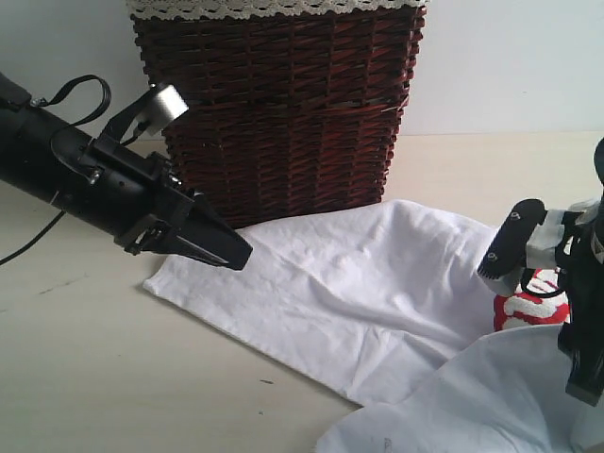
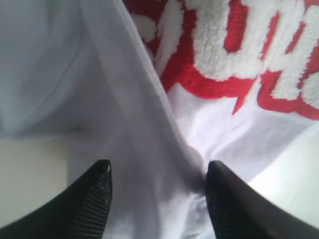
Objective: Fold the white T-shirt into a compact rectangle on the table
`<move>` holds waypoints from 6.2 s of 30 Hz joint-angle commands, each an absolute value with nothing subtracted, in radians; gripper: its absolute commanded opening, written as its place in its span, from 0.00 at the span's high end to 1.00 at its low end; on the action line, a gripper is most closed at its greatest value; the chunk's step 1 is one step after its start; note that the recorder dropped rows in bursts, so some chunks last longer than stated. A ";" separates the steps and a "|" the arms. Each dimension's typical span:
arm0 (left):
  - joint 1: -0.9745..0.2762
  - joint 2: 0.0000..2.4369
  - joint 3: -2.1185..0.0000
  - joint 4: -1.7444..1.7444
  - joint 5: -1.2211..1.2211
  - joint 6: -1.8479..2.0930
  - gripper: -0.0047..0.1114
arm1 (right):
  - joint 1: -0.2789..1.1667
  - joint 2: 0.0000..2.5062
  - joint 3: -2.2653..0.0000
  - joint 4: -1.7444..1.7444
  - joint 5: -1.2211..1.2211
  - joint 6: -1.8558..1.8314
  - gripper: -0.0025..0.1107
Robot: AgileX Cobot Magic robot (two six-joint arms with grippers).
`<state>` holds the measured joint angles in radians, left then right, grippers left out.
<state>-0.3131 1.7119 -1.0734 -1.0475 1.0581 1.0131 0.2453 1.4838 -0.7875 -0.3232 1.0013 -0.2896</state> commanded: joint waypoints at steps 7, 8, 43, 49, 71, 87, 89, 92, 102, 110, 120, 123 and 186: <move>-0.319 1.712 -1.071 -1.059 1.052 1.018 0.53 | 0.245 1.500 -0.821 -0.397 1.021 -0.301 0.71; -0.319 1.712 -1.071 -1.059 1.052 1.018 0.53 | 0.245 1.504 -0.821 -0.389 1.026 -0.301 0.79; -0.319 1.712 -1.071 -1.060 1.046 1.018 0.53 | 0.188 1.648 -1.043 -0.169 1.193 -0.419 0.45; -0.319 1.712 -1.071 -1.060 1.046 1.018 0.53 | 0.111 1.671 -1.043 -0.163 1.204 -0.424 0.45; -0.319 1.712 -1.071 -1.060 1.049 1.018 0.53 | 0.109 1.750 -1.040 -0.157 1.206 -0.384 0.61; -0.319 1.811 -1.071 -0.798 0.915 1.076 0.58 | 0.110 1.460 -1.017 0.069 1.221 -0.446 0.98; -0.319 1.822 -1.071 -0.699 0.892 1.099 0.57 | 0.110 1.427 -1.017 0.071 1.221 -0.444 0.98; -0.322 1.821 -1.071 -0.461 0.853 1.180 0.54 | 0.110 1.407 -1.017 0.089 1.221 -0.444 0.98; -0.362 1.840 -1.071 -0.203 0.617 1.499 0.54 | 0.110 1.407 -1.017 0.158 1.221 -0.451 0.98; -0.369 1.933 -1.071 -0.229 0.527 1.540 0.54 | 0.110 1.407 -1.017 0.159 1.221 -0.460 0.98; -0.369 1.982 -1.071 -0.297 0.381 1.559 0.54 | 0.110 1.407 -1.017 0.181 1.205 -0.470 0.98; -0.369 1.995 -1.071 -0.297 0.362 1.566 0.54 | 0.110 1.407 -1.017 0.183 1.202 -0.470 0.98; -0.115 1.272 -1.355 -0.013 0.318 0.906 0.96 | 0.110 1.356 -1.354 -0.484 0.852 -0.152 0.98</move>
